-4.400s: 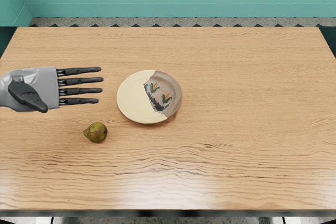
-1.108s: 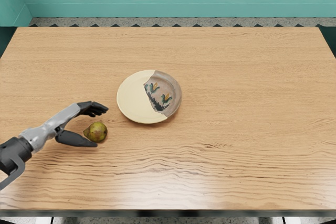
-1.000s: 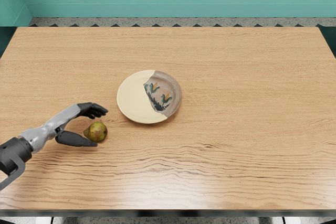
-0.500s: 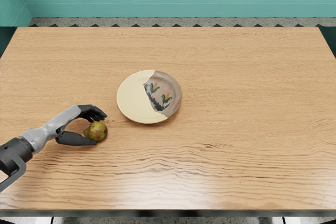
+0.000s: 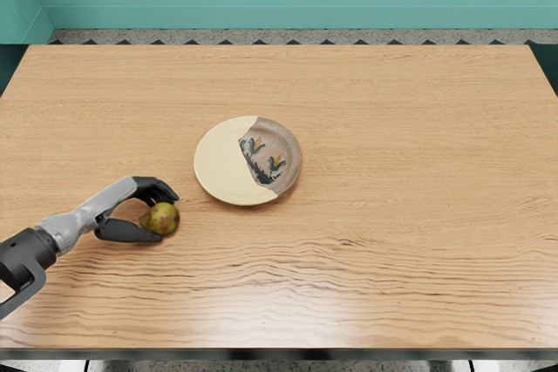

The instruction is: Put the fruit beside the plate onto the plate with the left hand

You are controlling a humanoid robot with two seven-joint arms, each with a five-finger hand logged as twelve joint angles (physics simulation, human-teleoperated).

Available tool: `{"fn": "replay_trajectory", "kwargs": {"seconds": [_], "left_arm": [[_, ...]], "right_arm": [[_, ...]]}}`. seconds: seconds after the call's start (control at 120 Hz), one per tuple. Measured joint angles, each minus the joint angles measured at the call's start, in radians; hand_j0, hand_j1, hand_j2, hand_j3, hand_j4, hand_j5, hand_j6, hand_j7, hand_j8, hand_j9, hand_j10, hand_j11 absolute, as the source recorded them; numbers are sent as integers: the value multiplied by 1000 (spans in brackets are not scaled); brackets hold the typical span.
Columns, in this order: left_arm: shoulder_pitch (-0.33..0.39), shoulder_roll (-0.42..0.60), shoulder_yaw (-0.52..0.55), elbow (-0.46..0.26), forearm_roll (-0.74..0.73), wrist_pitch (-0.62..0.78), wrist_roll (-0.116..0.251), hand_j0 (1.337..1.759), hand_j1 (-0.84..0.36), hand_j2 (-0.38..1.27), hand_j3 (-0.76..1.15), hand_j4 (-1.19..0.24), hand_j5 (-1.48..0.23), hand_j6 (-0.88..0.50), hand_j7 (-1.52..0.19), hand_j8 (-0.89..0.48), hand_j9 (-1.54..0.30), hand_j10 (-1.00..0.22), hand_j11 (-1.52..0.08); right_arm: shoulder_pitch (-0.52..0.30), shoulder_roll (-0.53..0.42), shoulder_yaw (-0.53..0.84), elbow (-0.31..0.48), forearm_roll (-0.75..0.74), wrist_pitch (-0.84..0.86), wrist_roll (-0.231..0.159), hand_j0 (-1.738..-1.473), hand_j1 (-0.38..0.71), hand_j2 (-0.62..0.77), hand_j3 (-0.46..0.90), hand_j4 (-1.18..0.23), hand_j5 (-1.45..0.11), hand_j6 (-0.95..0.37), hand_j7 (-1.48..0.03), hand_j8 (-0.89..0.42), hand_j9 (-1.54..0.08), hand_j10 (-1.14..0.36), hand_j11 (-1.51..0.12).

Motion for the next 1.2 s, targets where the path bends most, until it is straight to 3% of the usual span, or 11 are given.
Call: {"fn": "replay_trajectory", "kwargs": {"seconds": [0.342,0.458,0.617,1.2], "left_arm": [[-11,14,-2,-7,3,-53,13,1655,-298,200,0,-619,-727,-467,-747,-440,-771,-589,-770],[-11,16,-4,-7,4,-67,15,1653,-311,184,0,-666,-735,-423,-770,-401,-808,-530,-820],[-12,20,-5,-9,4,-75,18,1652,-333,229,0,-685,-772,-392,-814,-352,-866,-556,-874],[-65,36,-1,-7,-1,-125,37,1656,-297,439,0,-685,-926,-456,-916,-475,-927,-655,-925]], "right_arm": [[0,0,0,0,0,0,0,-1658,-310,-7,0,-33,-43,-33,-43,-33,-43,-33,-43],[0,0,0,0,0,0,0,-1658,-310,-7,0,-33,-43,-33,-43,-33,-43,-33,-43],[0,0,0,0,0,0,-1,-1658,-310,-7,0,-33,-43,-33,-43,-33,-43,-33,-43],[1,0,-1,0,-1,0,0,-1658,-310,-7,0,-33,-43,-33,-43,-33,-43,-33,-43]]}}
